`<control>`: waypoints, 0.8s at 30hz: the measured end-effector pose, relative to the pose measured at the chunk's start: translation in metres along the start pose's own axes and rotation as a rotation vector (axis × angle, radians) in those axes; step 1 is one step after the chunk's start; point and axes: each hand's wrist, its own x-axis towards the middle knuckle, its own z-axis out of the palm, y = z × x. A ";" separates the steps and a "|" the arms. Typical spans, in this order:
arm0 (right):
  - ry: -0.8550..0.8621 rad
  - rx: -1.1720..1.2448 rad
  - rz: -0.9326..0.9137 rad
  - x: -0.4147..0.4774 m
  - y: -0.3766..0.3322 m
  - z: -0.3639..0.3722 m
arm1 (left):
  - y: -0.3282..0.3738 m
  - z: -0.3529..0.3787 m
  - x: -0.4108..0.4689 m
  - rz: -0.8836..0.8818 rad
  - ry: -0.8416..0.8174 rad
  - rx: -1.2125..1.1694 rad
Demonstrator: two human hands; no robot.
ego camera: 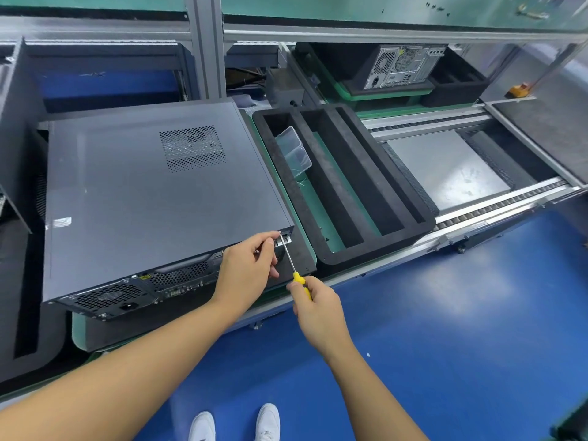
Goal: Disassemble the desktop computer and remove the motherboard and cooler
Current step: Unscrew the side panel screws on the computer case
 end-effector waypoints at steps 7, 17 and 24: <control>-0.081 0.186 0.153 -0.002 -0.015 -0.007 | -0.002 -0.001 0.000 0.014 -0.002 -0.007; -0.107 0.249 0.210 -0.007 -0.022 -0.015 | 0.000 -0.001 0.001 0.013 0.004 -0.009; 0.013 0.161 0.093 -0.013 -0.021 -0.009 | -0.001 -0.001 0.003 0.006 -0.005 0.006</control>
